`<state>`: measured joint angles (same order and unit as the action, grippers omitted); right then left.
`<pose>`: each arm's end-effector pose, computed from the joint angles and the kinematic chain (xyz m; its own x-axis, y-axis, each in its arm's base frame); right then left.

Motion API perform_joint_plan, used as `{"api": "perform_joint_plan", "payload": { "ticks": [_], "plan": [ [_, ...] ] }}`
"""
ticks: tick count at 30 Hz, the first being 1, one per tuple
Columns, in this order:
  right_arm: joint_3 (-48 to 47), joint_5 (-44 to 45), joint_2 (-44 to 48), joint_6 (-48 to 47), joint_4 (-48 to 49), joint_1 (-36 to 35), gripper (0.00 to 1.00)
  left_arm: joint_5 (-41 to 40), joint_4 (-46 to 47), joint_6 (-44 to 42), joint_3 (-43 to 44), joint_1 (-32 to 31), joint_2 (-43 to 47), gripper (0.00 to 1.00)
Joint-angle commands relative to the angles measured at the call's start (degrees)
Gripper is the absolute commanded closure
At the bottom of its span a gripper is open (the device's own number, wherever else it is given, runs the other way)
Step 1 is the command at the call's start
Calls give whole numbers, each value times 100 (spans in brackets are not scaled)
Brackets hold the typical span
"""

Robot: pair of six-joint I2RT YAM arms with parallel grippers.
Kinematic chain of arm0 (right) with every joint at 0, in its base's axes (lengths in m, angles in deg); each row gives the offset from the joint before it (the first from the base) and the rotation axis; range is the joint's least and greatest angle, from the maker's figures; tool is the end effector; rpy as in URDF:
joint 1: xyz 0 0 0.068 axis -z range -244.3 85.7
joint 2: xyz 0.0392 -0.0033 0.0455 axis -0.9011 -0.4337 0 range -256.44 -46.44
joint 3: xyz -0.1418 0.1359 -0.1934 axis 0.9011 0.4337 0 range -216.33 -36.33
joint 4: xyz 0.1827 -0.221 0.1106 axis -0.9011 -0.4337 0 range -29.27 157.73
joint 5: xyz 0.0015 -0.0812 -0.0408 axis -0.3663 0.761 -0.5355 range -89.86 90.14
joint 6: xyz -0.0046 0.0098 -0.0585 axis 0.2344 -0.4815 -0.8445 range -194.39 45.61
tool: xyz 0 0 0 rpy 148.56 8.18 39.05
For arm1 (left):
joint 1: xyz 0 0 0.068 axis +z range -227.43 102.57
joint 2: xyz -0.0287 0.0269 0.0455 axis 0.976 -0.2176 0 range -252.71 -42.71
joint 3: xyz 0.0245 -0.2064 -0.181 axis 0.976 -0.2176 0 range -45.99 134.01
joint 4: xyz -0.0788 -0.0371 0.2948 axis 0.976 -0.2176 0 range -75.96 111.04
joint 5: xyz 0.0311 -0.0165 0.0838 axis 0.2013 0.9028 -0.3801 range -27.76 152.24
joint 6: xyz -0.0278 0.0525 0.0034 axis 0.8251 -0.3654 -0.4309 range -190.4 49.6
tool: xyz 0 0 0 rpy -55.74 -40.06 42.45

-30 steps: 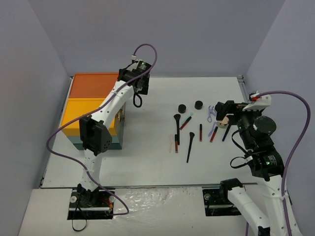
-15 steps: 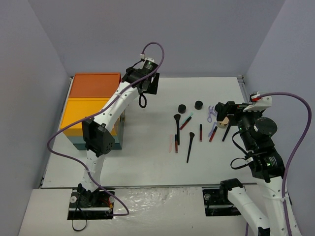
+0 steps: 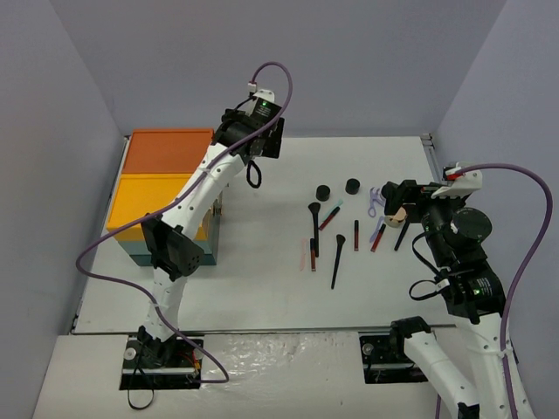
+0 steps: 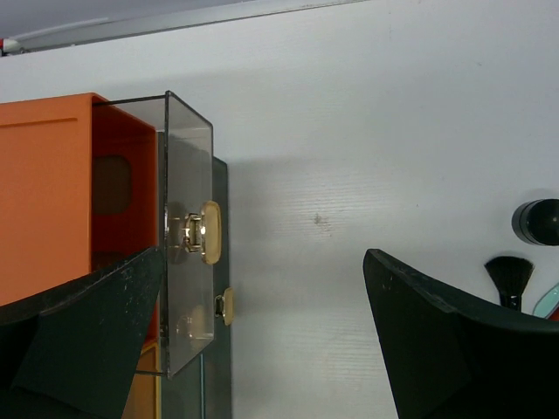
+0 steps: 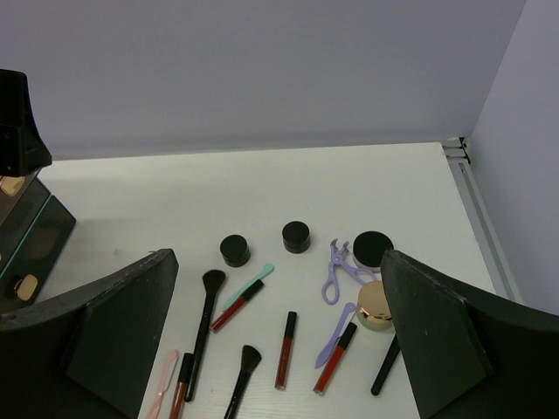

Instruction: Organize the makeup

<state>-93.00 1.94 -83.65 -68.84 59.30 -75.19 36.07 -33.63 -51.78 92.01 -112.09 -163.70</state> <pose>0.1765 0.0325 0.4518 0.1718 0.1314 -0.9763 -0.1759 0.9792 0.1008 0.4304 -0.2743 0.4164 -0.5475 0.0301 -0.8363 0.0512 0.9987 0.0025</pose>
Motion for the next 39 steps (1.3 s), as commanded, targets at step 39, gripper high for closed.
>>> {"api": "perform_joint_plan", "payload": {
  "ticks": [39],
  "plan": [
    [50,-304,68,-44,285,17,0,2552,445,993,-9,214,90,3]
  ]
}}
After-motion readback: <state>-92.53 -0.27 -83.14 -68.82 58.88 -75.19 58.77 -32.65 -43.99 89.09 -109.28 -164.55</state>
